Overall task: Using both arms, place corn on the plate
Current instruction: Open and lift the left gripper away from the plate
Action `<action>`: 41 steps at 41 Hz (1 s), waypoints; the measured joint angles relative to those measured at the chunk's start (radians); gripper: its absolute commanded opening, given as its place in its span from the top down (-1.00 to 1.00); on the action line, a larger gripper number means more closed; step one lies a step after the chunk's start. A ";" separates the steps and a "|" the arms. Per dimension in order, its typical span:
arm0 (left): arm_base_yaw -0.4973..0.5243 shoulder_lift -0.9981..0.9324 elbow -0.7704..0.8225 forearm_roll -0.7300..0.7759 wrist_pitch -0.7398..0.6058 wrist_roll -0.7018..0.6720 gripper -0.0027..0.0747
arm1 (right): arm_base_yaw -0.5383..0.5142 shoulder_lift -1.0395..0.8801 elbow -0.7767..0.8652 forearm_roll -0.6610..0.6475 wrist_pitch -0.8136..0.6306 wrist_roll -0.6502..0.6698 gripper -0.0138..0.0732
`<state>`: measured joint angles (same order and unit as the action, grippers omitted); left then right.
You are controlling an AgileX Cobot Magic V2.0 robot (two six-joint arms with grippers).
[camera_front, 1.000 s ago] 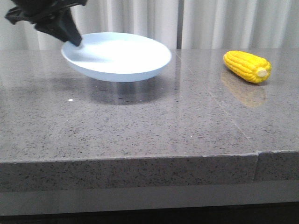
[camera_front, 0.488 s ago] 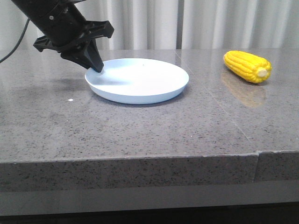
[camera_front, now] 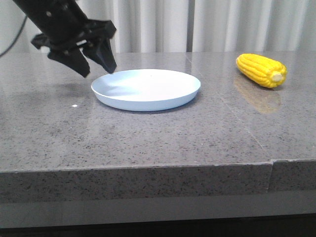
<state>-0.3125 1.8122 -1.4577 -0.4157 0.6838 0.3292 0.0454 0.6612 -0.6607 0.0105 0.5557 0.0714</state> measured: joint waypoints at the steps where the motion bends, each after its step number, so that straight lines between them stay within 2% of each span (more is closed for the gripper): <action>1: -0.002 -0.020 0.000 0.011 0.005 0.000 -0.29 | 0.000 0.000 0.000 0.000 0.000 0.000 -0.65; 9: -0.095 -0.167 0.000 0.157 0.080 -0.009 -0.29 | 0.000 0.000 0.000 0.000 0.000 0.000 -0.65; 20: -0.295 -0.417 0.104 0.460 0.136 -0.217 -0.29 | 0.000 0.000 0.000 0.000 0.000 0.000 -0.65; 28: -0.376 -0.627 0.250 0.485 0.145 -0.245 -0.29 | 0.000 0.000 0.000 0.000 0.000 0.000 -0.65; 41: -0.396 -0.932 0.463 0.477 0.163 -0.249 -0.29 | 0.000 0.000 0.000 0.000 0.000 0.000 -0.65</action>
<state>-0.7080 0.8805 -0.9947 0.0611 0.8467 0.0805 0.0454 0.6612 -0.6607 0.0105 0.5557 0.0714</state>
